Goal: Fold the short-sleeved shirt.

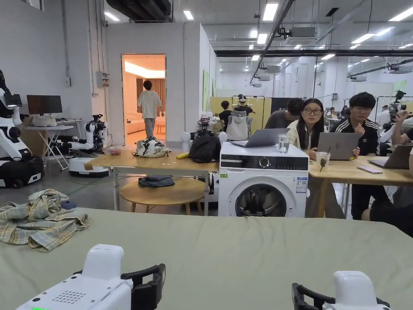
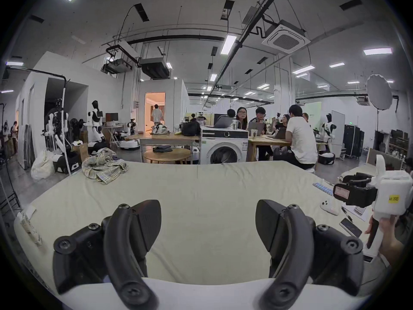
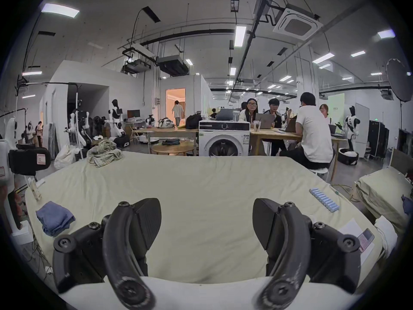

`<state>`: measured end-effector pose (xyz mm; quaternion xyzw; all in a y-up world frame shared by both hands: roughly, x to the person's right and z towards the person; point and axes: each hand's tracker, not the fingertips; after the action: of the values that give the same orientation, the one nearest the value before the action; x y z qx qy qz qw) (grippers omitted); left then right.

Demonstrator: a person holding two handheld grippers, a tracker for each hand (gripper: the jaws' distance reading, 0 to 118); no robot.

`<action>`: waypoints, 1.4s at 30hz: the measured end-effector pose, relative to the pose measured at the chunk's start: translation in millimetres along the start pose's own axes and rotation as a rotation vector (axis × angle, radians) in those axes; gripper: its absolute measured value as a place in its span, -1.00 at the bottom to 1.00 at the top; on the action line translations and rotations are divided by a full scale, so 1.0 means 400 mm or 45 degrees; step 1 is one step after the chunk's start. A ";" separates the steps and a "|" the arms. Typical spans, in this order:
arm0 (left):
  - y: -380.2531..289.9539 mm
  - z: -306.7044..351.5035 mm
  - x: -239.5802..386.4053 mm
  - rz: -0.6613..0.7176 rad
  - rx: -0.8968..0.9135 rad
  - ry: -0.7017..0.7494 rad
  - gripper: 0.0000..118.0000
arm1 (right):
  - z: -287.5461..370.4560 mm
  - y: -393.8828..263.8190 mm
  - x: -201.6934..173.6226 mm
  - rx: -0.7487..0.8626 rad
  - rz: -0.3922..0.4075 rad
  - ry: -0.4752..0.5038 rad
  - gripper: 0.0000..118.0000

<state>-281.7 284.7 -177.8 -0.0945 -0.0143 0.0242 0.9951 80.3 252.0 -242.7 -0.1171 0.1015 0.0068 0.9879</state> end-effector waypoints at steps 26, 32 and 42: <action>-0.008 -0.021 -0.024 0.085 -0.058 0.042 0.49 | -0.032 0.006 -0.011 -0.078 -0.131 -0.054 0.46; -0.006 -0.021 -0.022 0.074 -0.063 0.049 0.49 | -0.043 0.010 -0.015 -0.110 -0.159 -0.073 0.46; -0.022 -0.030 -0.012 0.064 -0.091 0.032 0.49 | -0.052 -0.003 -0.013 -0.139 -0.095 -0.076 0.44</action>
<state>-285.7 273.5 -187.9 -0.1304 -0.0003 0.0473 0.9903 71.1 246.1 -261.3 -0.1743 0.0671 -0.0211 0.9822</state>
